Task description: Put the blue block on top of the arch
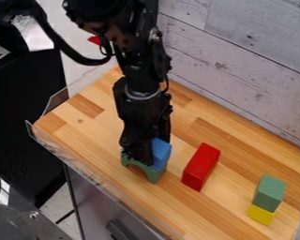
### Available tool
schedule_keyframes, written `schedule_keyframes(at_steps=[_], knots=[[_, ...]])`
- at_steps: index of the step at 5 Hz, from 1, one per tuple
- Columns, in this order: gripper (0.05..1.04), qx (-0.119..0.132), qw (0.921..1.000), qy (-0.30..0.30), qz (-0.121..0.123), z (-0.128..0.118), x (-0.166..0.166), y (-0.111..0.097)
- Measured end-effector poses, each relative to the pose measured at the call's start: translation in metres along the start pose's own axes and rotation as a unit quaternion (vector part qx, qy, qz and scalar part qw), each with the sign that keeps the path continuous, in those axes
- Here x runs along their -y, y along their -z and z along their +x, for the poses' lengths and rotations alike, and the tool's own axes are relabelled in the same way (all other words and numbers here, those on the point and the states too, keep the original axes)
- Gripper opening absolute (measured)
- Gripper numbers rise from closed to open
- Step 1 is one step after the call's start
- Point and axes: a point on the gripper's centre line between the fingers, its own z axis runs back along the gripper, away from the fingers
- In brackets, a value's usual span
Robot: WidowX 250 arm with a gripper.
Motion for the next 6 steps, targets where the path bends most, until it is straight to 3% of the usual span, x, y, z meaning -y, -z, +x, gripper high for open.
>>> schedule_keyframes(at_steps=[1,2,3,5,6], knots=[[0.622,-0.006,1.0,-0.003,0.002,0.001,0.0,0.001],[0.914,-0.015,0.9996,-0.002,0.024,0.0,-0.006,0.008],[1.006,-0.012,0.9997,0.006,0.02,0.0,0.0,0.005],[1.0,0.044,0.9974,0.057,-0.005,-0.008,0.014,-0.04],[1.0,0.041,0.9876,0.151,-0.015,-0.031,0.03,-0.062]])
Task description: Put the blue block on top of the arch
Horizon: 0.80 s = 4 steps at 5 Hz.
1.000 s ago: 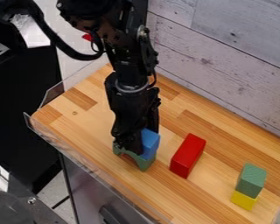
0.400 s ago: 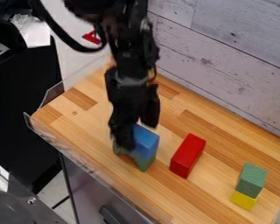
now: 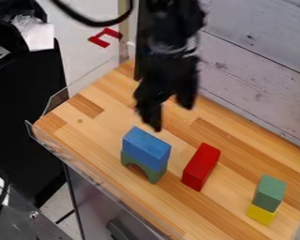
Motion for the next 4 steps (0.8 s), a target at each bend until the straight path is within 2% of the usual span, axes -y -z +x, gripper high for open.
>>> schedule_keyframes(at_steps=[1,2,3,4], knots=[[1.0,0.012,0.9916,0.126,0.026,-0.033,0.022,-0.007],[1.0,0.006,0.9694,0.242,0.043,-0.063,0.037,0.003],[1.0,-0.015,0.942,0.334,0.033,-0.085,0.038,0.008],[1.0,-0.029,0.9408,0.335,0.038,-0.083,0.024,0.021]])
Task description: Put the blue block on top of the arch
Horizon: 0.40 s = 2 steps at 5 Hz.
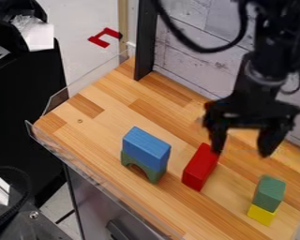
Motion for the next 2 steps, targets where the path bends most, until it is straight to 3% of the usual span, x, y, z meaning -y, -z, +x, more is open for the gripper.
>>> schedule_keyframes(at_steps=[1,2], knots=[[1.0,0.003,0.9995,-0.014,-0.028,-0.002,-0.015,-0.004],[1.0,0.008,0.999,-0.029,-0.033,0.006,-0.026,-0.01]])
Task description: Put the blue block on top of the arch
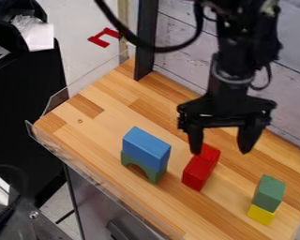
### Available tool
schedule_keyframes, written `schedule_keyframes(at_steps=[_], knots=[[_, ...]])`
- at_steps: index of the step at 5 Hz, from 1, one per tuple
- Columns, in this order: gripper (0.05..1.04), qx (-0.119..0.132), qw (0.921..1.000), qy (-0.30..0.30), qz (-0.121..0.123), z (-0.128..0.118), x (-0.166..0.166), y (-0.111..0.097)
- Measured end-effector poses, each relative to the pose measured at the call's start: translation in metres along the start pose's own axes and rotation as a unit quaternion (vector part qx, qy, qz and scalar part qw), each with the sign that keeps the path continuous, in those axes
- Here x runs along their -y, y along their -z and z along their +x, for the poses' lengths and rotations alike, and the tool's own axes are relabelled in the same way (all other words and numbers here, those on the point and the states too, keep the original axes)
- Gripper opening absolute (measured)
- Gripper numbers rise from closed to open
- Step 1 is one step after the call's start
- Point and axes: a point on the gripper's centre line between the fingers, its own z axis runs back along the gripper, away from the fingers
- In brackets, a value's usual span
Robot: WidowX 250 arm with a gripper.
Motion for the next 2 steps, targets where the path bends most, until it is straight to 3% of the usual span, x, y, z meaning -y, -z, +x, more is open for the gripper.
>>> schedule_keyframes(at_steps=[1,2], knots=[[1.0,0.0,0.9997,0.022,0.007,0.003,-0.002,-0.004],[1.0,-0.033,0.9901,0.135,-0.013,0.013,0.015,-0.005]])
